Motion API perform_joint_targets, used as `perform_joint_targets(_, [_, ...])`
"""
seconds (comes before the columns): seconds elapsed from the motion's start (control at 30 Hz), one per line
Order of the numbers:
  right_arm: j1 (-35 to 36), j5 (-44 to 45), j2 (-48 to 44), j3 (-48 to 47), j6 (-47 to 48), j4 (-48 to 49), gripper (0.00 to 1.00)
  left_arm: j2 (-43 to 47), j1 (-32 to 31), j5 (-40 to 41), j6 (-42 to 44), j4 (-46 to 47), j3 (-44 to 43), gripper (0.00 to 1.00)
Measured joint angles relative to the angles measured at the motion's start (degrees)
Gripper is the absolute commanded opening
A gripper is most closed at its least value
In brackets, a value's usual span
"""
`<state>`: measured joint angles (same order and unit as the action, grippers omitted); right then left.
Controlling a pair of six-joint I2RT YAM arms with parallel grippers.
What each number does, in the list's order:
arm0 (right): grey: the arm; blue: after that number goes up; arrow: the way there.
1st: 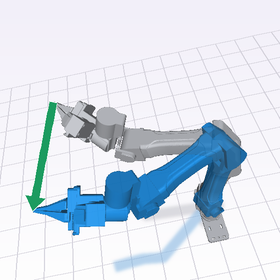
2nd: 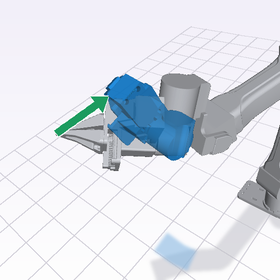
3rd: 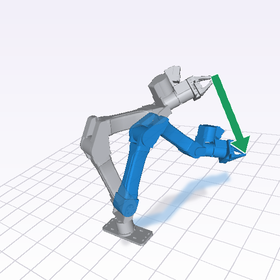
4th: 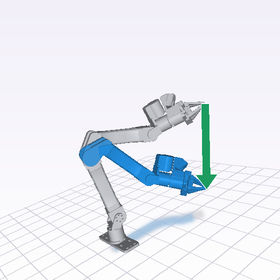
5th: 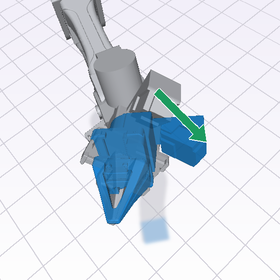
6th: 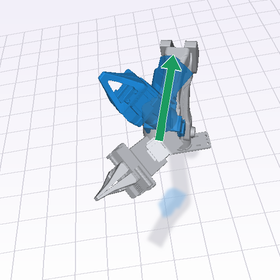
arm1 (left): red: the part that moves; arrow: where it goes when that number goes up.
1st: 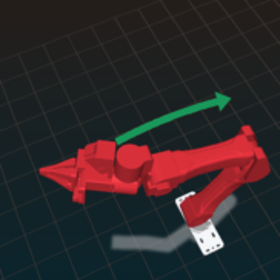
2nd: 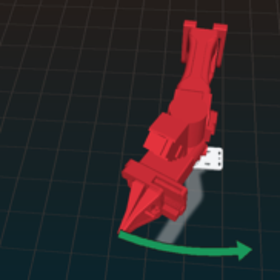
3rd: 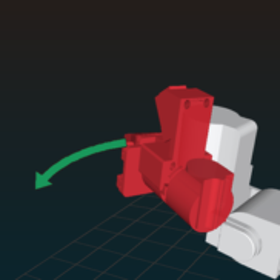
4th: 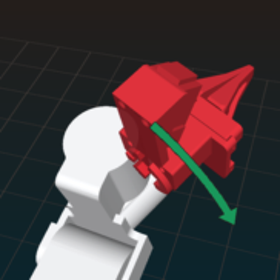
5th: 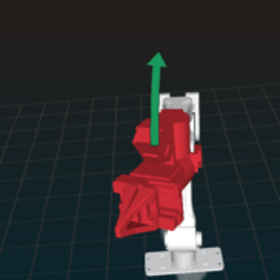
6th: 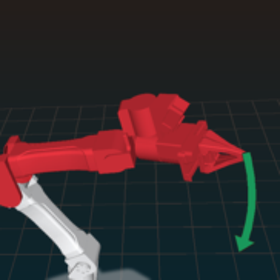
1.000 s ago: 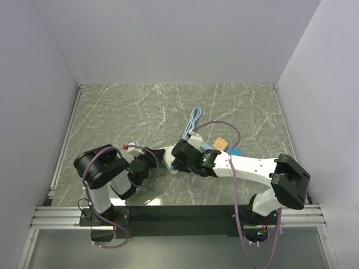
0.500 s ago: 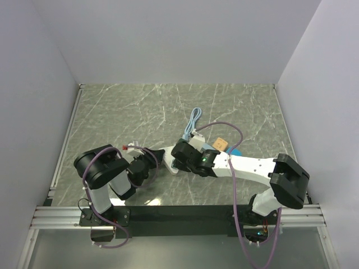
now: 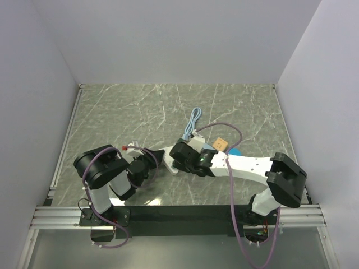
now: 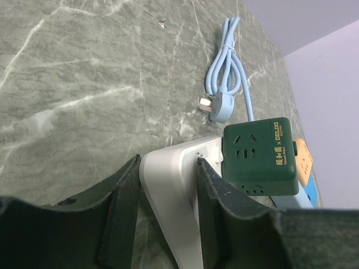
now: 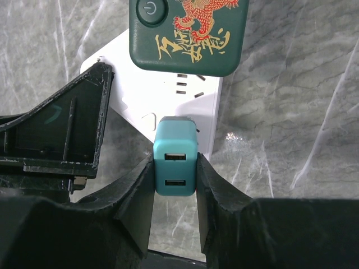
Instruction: Insert the plug
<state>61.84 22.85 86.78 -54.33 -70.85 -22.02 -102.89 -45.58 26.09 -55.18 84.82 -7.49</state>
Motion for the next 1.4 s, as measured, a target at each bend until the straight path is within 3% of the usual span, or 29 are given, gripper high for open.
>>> perform_joint_targets(0.9, [2.1, 3.2, 9.1, -12.5, 1.9, -10.8, 0.00, -0.1, 0.1, 1.7, 0.8, 0.2, 1.2, 0.00])
perform_joint_targets(1.4, [2.2, 3.5, 10.8, -14.0, 3.0, -11.1, 0.00, -0.5, 0.3, 2.3, 1.2, 0.9, 1.3, 0.00])
